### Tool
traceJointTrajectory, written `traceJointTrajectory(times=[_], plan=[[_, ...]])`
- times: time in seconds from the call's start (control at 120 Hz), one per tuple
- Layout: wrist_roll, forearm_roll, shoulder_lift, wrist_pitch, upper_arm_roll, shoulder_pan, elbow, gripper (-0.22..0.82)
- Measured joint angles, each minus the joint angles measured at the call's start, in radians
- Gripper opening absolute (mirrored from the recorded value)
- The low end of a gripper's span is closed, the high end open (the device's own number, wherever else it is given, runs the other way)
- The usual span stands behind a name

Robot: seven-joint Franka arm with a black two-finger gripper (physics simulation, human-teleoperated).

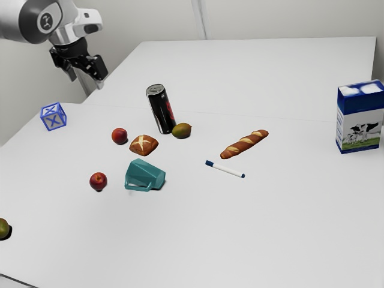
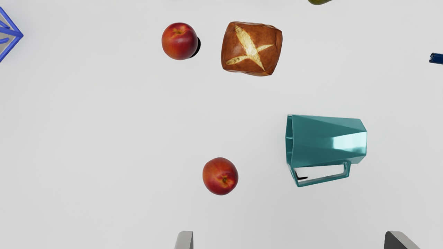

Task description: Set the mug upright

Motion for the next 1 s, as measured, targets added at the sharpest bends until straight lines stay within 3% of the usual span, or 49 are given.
traceJointTrajectory(times=[0.342,0.533,0.775,1.0], plan=[[0.016,-0.031,0.027,0.060,0.004,0.011,-0.050,0.60],[0.023,-0.266,0.057,0.075,0.006,0.127,-0.150,0.60],[0.034,-0.496,0.160,0.070,0.007,0.286,-0.228,0.60],[0.049,-0.615,0.277,0.039,0.010,0.255,-0.231,0.60]])
